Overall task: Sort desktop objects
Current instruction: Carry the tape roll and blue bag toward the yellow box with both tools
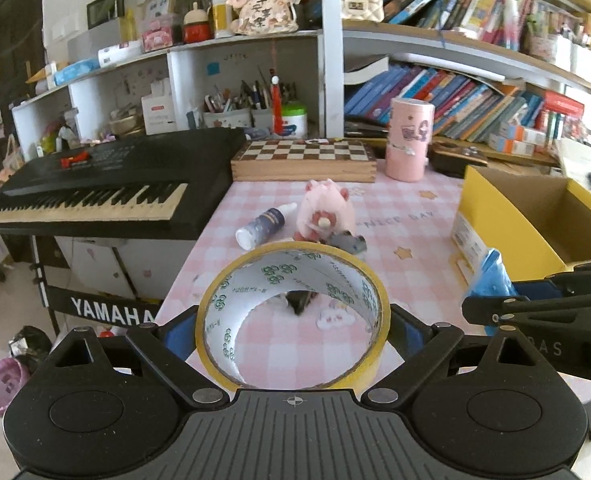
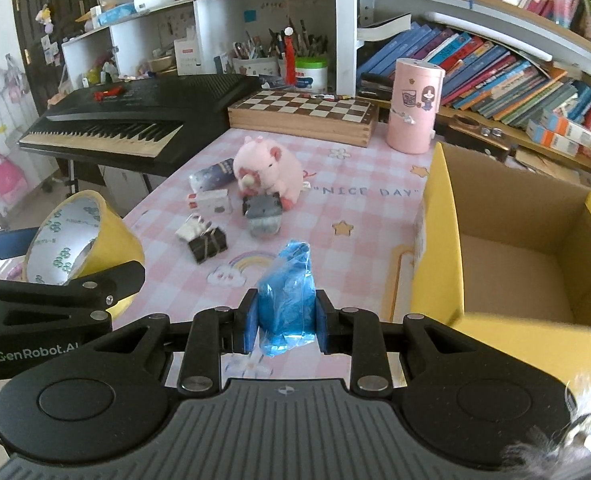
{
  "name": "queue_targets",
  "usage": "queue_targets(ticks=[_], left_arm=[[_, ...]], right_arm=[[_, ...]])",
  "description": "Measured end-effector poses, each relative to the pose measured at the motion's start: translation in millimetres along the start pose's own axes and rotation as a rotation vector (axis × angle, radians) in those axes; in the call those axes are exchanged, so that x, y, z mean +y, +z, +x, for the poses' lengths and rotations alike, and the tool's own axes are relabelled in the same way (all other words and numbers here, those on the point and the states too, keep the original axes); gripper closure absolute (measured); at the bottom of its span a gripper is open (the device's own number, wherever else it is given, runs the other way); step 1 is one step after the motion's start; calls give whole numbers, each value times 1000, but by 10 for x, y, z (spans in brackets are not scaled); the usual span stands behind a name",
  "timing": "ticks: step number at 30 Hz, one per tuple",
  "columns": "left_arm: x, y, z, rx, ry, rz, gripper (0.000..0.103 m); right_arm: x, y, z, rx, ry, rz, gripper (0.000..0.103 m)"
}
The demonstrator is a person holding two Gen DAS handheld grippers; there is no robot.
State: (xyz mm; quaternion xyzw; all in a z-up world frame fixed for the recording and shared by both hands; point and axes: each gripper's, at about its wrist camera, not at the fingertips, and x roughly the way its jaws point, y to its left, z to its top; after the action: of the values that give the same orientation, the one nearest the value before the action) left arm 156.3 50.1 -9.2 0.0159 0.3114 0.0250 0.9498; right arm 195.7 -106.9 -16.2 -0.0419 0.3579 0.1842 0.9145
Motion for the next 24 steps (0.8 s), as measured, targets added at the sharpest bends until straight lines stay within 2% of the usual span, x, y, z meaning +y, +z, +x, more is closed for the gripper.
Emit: queue_targets(ticks=[12,24], left_arm=[[84,-500,-658,-7,-86,33,8],[-149,-668,-972,-45,-236,140,8]], right_arm=[[326,-730,-659,12,-58,77,77],[286,-1219,-1170,11,-172,225,77]])
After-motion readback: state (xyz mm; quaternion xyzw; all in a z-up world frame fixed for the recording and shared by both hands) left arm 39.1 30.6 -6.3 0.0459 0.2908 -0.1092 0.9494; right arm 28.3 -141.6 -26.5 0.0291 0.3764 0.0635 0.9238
